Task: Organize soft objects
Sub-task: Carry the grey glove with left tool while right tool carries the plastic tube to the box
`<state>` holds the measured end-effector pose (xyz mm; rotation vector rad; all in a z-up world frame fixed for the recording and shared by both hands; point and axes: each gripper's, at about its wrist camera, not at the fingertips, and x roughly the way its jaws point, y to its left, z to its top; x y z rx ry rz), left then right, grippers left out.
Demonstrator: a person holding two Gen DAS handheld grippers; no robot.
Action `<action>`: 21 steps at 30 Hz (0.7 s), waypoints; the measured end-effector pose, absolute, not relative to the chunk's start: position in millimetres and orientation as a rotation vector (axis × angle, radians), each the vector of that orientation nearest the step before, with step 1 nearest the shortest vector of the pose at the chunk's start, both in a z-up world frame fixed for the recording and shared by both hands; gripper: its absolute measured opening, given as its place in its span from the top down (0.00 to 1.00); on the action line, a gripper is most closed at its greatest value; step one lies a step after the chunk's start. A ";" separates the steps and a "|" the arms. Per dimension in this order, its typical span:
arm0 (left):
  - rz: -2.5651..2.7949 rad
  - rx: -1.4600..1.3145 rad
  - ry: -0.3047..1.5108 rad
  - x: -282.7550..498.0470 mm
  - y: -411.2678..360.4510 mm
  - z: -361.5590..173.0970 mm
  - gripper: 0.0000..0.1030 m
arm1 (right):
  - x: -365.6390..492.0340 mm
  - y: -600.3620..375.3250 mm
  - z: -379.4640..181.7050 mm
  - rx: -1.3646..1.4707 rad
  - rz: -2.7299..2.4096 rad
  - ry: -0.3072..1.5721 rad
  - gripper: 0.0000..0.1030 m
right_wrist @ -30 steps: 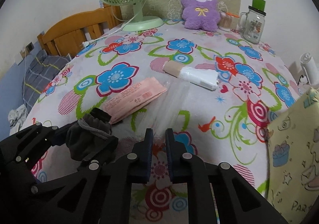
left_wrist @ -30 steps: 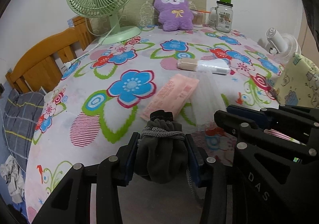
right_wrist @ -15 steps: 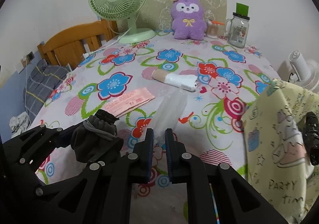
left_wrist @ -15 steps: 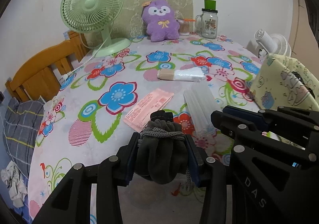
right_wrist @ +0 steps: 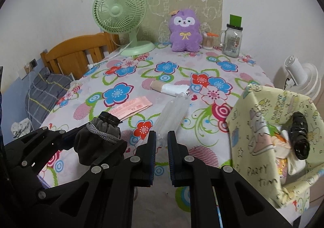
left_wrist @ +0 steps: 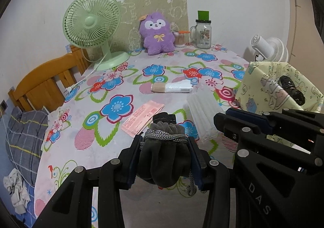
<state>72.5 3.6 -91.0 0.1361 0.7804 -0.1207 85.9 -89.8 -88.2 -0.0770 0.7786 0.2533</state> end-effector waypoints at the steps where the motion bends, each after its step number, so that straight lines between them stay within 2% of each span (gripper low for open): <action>1: -0.121 0.138 0.776 70.7 2.2 -89.5 0.56 | 83.8 -90.9 -86.3 -0.077 0.253 0.774 0.87; 21: -0.134 0.159 0.684 39.9 -20.6 -51.9 0.56 | 51.4 -114.4 -46.7 -0.072 0.236 0.684 0.87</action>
